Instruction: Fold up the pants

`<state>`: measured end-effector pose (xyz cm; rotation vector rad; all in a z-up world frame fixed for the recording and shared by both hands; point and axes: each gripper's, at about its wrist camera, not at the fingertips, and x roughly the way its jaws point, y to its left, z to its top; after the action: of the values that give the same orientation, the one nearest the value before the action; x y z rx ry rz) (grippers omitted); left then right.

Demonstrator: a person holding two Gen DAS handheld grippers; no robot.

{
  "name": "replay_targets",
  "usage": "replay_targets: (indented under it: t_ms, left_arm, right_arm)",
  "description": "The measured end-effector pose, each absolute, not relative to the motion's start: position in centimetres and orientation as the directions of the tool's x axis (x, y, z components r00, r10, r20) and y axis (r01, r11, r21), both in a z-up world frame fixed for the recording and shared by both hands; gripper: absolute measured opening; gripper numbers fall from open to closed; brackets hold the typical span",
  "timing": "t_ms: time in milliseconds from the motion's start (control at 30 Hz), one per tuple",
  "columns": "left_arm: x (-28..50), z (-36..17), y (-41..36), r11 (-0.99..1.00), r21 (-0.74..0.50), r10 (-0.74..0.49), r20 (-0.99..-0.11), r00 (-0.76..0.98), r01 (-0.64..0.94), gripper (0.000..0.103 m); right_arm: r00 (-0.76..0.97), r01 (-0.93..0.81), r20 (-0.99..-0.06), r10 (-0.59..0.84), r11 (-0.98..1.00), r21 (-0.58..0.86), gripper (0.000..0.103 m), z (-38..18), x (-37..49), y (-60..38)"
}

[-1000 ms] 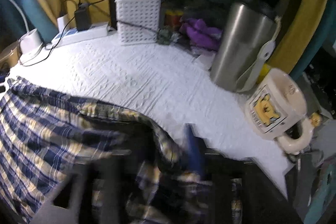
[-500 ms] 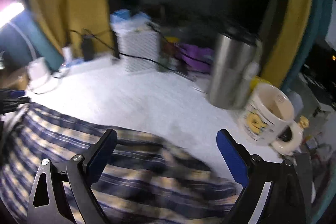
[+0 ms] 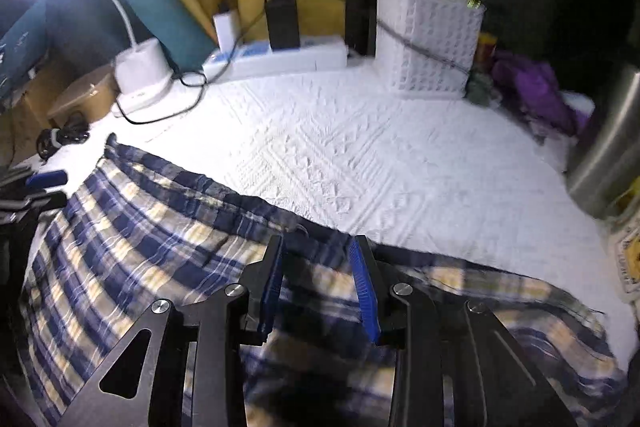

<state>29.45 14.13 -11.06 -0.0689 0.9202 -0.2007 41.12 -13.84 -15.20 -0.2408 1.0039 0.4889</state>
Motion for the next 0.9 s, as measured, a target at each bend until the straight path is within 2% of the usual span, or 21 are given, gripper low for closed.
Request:
replay_targets:
  t_ms: [167, 233, 267, 300, 333, 367, 467, 567, 667, 833, 867, 900]
  left_arm:
    - [29.9, -11.7, 14.0, 0.972, -0.177, -0.235, -0.774, 0.588, 0.156, 0.044]
    - [30.1, -12.2, 13.7, 0.97, -0.176, -0.24, -0.779, 0.579, 0.166, 0.035]
    - [30.1, -12.4, 13.5, 0.972, -0.168, -0.232, -0.786, 0.573, 0.164, 0.022]
    - [30.0, -12.4, 13.5, 0.974, -0.161, -0.225, -0.789, 0.572, 0.16, 0.017]
    - [30.0, -12.4, 13.5, 0.974, -0.159, -0.225, -0.787, 0.575, 0.162, 0.015]
    - [30.0, -12.4, 13.4, 0.974, -0.157, -0.225, -0.785, 0.577, 0.165, 0.008]
    - [29.9, -12.5, 13.7, 0.978, -0.145, -0.204, -0.787, 0.582, 0.147, 0.002]
    - [29.1, -11.7, 14.3, 0.988, -0.113, -0.153, -0.764, 0.626, 0.104, 0.002]
    - [28.9, -12.1, 15.0, 0.995, -0.081, -0.105, -0.781, 0.616, 0.066, 0.002]
    - [28.7, -11.5, 15.4, 0.99, -0.134, -0.135, -0.787, 0.602, 0.048, 0.003]
    - [28.7, -11.3, 15.6, 0.988, -0.15, -0.145, -0.79, 0.595, 0.042, 0.006]
    - [28.7, -11.2, 15.7, 0.989, -0.147, -0.138, -0.795, 0.59, 0.033, 0.013]
  right_arm:
    - [0.44, -0.482, -0.855, 0.276, 0.875, 0.034, 0.036, -15.5, 41.5, -13.0]
    - [0.452, -0.485, -0.847, 0.278, 0.874, 0.028, 0.036, -14.9, 41.0, -13.0]
    - [0.461, -0.486, -0.842, 0.278, 0.874, 0.023, 0.04, -14.6, 40.8, -13.2]
    - [0.471, -0.486, -0.837, 0.278, 0.874, 0.017, 0.051, -14.2, 40.5, -13.3]
    - [0.478, -0.487, -0.832, 0.281, 0.873, 0.016, 0.058, -13.8, 40.1, -13.7]
    - [0.486, -0.488, -0.825, 0.288, 0.873, 0.018, 0.067, -13.3, 39.6, -14.2]
    - [0.504, -0.486, -0.815, 0.286, 0.874, 0.006, 0.068, -12.4, 38.7, -15.3]
    - [0.525, -0.48, -0.808, 0.268, 0.877, -0.021, 0.069, -11.6, 37.1, -16.9]
    - [0.535, -0.459, -0.809, 0.242, 0.888, -0.038, 0.069, -11.6, 35.9, -18.9]
    - [0.54, -0.385, -0.823, 0.18, 0.922, -0.051, 0.076, -12.7, 35.0, -22.6]
    - [0.544, -0.366, -0.822, 0.166, 0.929, -0.054, 0.079, -12.7, 34.7, -23.5]
    - [0.55, -0.352, -0.821, 0.153, 0.934, -0.061, 0.08, -12.7, 34.3, -24.2]
